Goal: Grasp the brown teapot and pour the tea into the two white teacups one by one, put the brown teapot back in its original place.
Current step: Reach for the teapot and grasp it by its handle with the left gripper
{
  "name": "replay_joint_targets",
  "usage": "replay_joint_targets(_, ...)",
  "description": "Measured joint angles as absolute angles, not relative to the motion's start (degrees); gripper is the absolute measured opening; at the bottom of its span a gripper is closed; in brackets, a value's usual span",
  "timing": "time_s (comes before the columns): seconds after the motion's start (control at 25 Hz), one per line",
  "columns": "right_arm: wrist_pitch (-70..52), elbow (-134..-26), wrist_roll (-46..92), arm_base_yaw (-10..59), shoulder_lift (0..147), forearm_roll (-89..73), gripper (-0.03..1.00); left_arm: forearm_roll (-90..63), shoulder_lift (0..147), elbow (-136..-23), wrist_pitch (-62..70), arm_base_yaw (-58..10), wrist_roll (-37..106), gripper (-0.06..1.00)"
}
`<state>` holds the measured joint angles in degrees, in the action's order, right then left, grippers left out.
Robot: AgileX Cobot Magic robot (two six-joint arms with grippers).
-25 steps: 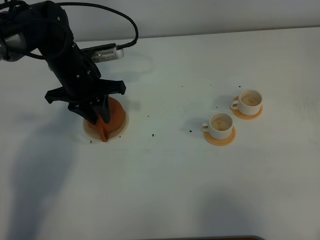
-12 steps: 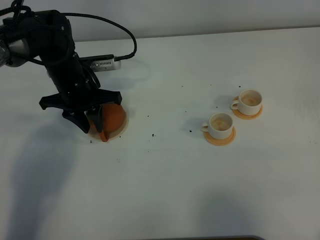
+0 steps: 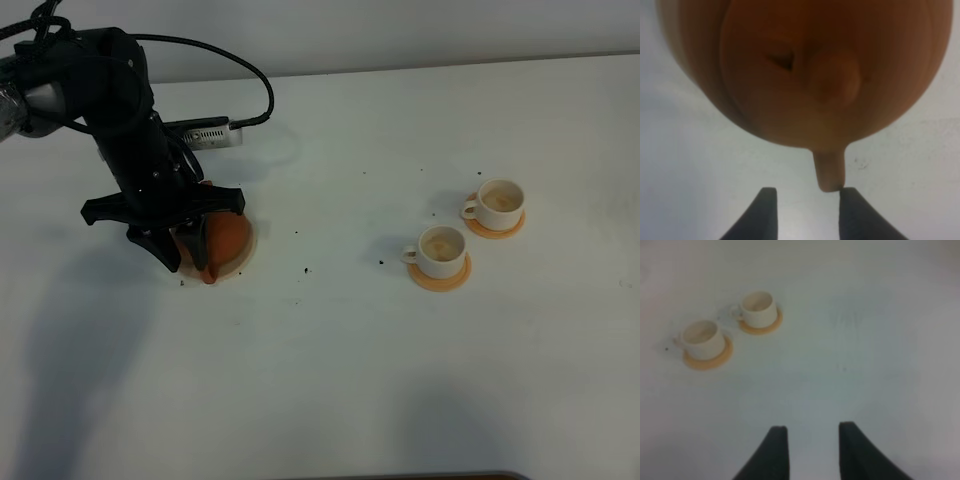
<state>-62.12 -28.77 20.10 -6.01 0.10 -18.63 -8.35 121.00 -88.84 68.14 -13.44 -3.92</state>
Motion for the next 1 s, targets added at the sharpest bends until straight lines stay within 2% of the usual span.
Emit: replay_joint_targets(1.0, -62.1, -28.8, 20.1, -6.0, 0.1, -18.6, 0.24, -9.6, 121.3, -88.8, 64.0, -13.4, -7.8, 0.30)
